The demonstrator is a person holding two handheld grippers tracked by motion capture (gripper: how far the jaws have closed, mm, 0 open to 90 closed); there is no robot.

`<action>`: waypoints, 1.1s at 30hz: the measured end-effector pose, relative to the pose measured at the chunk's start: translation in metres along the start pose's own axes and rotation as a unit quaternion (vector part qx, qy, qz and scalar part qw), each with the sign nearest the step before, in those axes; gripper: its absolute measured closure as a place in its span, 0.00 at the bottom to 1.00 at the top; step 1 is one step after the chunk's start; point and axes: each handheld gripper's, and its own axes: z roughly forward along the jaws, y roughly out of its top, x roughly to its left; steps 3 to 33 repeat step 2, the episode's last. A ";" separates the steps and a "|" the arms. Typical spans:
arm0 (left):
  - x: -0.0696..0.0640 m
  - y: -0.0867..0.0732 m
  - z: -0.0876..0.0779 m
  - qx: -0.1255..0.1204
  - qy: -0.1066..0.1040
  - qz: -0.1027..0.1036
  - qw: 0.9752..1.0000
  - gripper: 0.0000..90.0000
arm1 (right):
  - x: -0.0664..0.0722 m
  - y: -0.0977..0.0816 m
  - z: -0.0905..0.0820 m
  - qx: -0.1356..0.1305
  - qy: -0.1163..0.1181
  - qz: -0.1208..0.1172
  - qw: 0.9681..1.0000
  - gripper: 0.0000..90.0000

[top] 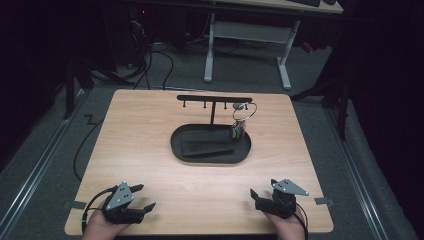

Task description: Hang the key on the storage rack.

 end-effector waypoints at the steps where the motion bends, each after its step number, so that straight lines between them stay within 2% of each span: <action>1: 0.000 0.000 0.000 0.000 0.001 0.000 1.000 0.28 | 0.000 0.000 0.000 -0.004 0.000 0.004 1.000 0.14; 33: 0.001 -0.001 -0.001 0.001 0.000 0.000 1.000 0.28 | 0.000 0.000 0.000 -0.004 0.000 0.004 1.000 0.14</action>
